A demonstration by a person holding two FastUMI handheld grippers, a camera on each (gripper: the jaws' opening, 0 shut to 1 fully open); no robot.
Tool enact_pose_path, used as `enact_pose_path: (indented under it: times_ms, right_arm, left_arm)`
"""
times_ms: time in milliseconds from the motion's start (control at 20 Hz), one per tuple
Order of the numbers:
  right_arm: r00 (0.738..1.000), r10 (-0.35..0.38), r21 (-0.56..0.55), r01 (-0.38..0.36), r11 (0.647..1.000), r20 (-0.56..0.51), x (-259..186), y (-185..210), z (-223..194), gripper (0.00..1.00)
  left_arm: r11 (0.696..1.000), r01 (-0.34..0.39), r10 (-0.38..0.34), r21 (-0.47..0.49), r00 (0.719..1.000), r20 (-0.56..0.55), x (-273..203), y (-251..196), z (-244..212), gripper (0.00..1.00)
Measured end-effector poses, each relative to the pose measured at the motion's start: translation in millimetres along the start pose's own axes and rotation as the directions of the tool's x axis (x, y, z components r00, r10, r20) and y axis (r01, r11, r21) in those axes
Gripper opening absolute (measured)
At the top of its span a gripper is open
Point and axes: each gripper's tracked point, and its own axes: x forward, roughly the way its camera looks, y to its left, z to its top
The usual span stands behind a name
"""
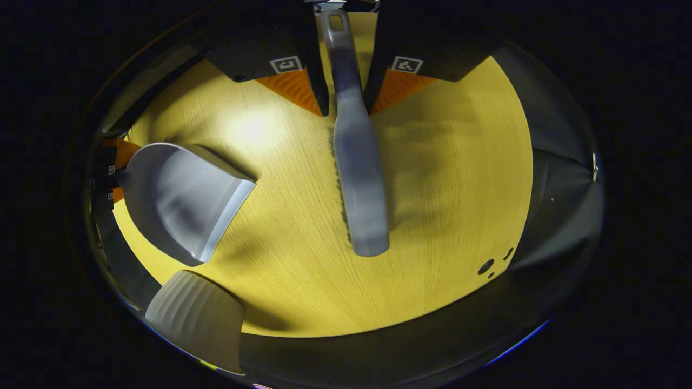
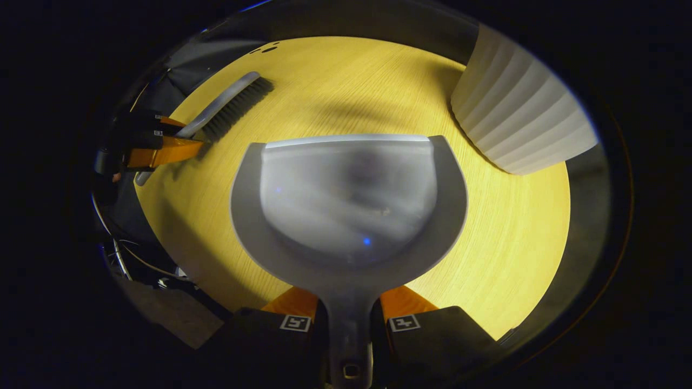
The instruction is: Pick up the small broom and dustpan from the desktop, sweep the trash into the dustpan with the broom, and then empty the trash into the garbage bin.
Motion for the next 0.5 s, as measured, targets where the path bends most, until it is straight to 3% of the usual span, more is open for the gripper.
enact_pose_path:
  times_ms: [150,250,300,350,500]
  right_arm:
    - [0.999,0.033,0.034,-0.033,0.999,0.009,-5,6,-2,0.42]
    - [0.999,0.045,0.052,-0.046,0.998,0.021,-9,8,0,0.44]
    - [0.998,0.054,0.064,-0.055,0.996,0.027,-12,9,0,0.49]
    - [0.998,0.062,0.076,-0.064,0.995,0.034,-17,11,0,0.62]
    - [0.996,0.061,0.096,-0.067,0.993,0.07,-38,11,3,0.73]
  left_arm:
    - [1.0,0.017,-0.017,-0.018,1.0,0.005,-9,-8,-3,0.67]
    - [1.0,0.016,-0.016,-0.025,1.0,0.014,-16,-8,-5,0.72]
    - [1.0,0.013,-0.012,-0.027,1.0,0.022,-21,-6,-5,0.75]
    - [0.999,0.01,-0.009,-0.03,1.0,0.029,-24,-4,-5,0.79]
    - [0.999,0.003,0.0,-0.038,0.998,0.068,-39,0,-1,0.84]
